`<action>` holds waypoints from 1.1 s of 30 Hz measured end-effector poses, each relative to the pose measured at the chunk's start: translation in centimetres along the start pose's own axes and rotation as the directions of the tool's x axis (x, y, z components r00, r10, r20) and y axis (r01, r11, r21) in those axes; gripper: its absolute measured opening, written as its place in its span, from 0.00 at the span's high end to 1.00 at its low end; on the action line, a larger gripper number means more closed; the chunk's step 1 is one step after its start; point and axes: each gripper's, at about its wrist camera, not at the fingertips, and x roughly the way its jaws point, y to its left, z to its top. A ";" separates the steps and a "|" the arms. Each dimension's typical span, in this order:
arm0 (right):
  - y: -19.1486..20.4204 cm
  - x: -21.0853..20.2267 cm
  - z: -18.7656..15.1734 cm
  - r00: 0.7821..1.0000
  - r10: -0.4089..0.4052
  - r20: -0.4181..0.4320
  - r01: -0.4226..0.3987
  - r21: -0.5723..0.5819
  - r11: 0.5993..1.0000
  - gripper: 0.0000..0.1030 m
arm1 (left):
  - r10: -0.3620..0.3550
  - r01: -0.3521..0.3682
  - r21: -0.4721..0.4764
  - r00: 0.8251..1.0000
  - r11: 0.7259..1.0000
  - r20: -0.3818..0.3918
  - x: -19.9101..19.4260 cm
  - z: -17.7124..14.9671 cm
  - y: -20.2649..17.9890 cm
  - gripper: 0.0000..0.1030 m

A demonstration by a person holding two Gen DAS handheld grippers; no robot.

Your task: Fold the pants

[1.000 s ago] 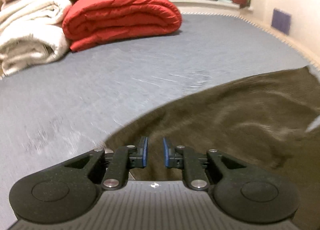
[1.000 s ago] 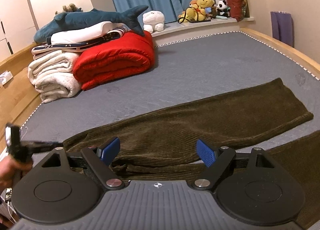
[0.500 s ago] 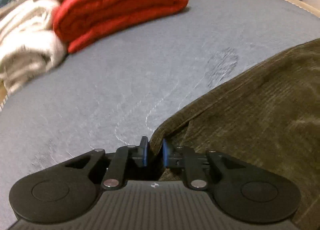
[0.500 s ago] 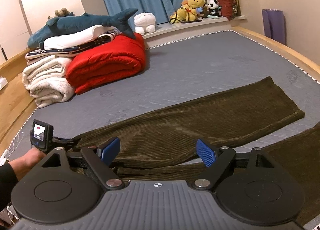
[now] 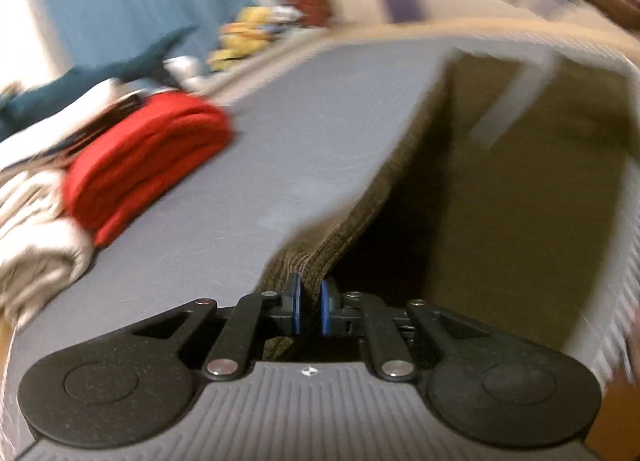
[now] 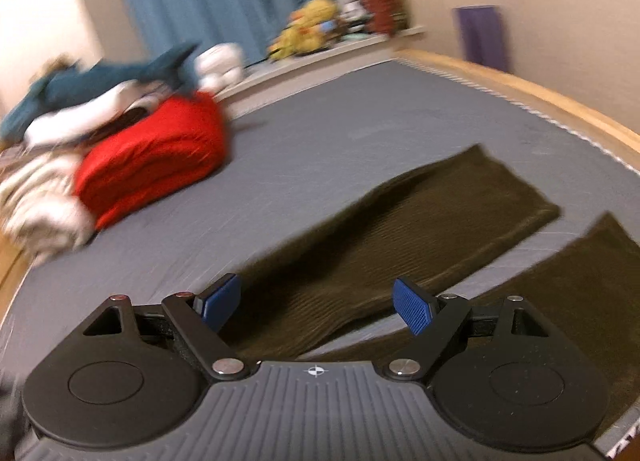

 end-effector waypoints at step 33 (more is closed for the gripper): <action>-16.6 19.4 -1.6 0.985 -0.037 -0.169 0.126 0.552 0.824 0.63 | -0.186 0.188 0.013 0.978 0.982 -0.095 1.8 -5.6 0.3 0.90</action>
